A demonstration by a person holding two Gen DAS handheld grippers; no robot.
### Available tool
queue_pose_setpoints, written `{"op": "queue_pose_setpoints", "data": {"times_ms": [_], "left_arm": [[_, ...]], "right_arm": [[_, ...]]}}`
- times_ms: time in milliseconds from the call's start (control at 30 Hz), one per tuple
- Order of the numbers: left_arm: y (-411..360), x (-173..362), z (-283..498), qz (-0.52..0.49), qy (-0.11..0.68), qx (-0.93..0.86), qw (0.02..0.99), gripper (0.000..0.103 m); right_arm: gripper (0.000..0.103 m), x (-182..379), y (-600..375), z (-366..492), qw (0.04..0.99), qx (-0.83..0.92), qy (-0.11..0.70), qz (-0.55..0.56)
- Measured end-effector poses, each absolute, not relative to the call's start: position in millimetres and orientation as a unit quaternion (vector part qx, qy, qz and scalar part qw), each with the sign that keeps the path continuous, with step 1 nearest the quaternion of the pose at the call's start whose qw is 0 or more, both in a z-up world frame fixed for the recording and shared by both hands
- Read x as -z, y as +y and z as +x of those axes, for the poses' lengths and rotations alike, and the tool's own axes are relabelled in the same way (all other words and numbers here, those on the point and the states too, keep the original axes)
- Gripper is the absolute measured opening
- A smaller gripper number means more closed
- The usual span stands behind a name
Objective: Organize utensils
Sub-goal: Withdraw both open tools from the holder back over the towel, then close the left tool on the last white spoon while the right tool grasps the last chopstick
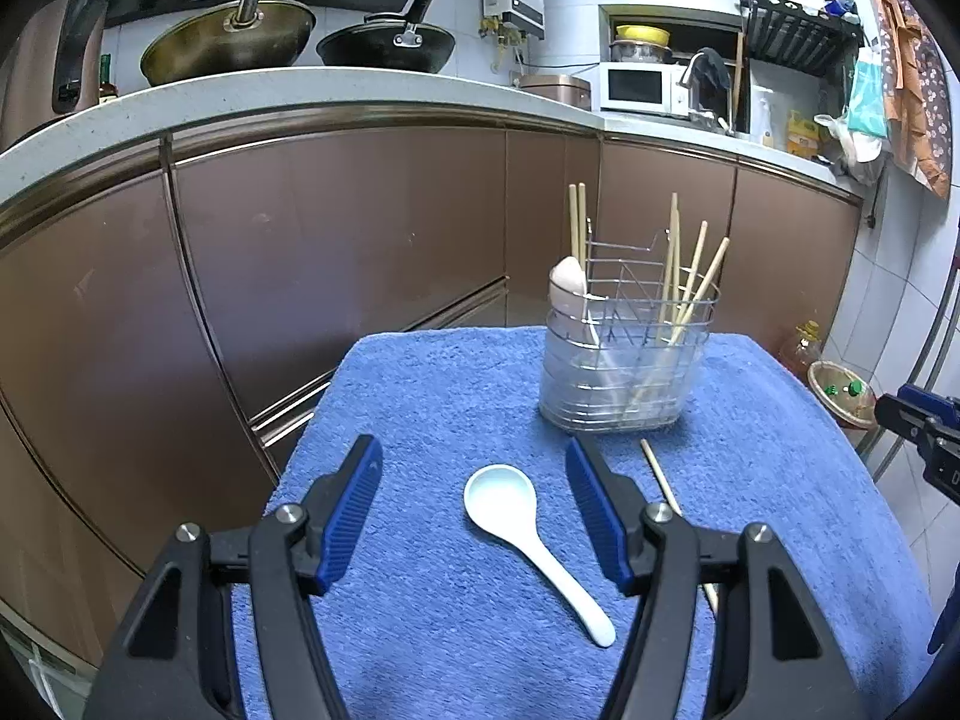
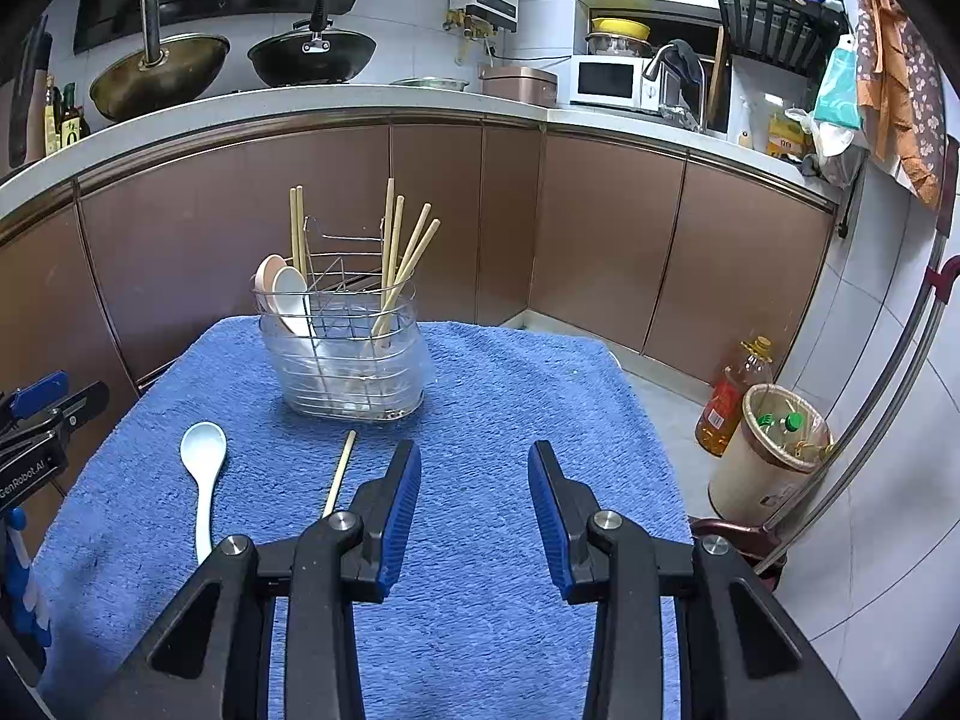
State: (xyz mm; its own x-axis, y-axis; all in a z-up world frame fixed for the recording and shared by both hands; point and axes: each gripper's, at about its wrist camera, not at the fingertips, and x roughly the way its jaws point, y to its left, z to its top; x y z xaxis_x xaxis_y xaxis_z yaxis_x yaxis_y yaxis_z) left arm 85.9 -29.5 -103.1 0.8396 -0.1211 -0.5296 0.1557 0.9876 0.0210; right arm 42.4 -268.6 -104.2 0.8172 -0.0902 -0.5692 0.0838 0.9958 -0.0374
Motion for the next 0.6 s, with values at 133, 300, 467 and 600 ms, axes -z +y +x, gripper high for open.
{"op": "queue_pose_setpoints", "data": {"times_ms": [133,300,467,600], "left_arm": [[-26.9,105.2,89.0,0.02,0.281,0.074,0.957,0.062],[-23.0,107.4,93.4,0.008,0.291,0.076,0.954,0.062],[-14.2,115.7,105.9,-0.021,0.321,0.094,0.942,0.062],[2.1,128.3,130.3,-0.081,0.373,0.125,0.916,0.062]], "right_arm": [[0.035,104.6,-267.9,42.5,0.953,0.045,0.298,-0.009],[0.035,106.1,-267.4,43.1,0.953,0.043,0.299,-0.011],[0.035,109.4,-267.8,46.3,0.951,0.032,0.307,-0.006],[0.035,118.0,-267.1,53.6,0.945,0.011,0.327,0.007]]}}
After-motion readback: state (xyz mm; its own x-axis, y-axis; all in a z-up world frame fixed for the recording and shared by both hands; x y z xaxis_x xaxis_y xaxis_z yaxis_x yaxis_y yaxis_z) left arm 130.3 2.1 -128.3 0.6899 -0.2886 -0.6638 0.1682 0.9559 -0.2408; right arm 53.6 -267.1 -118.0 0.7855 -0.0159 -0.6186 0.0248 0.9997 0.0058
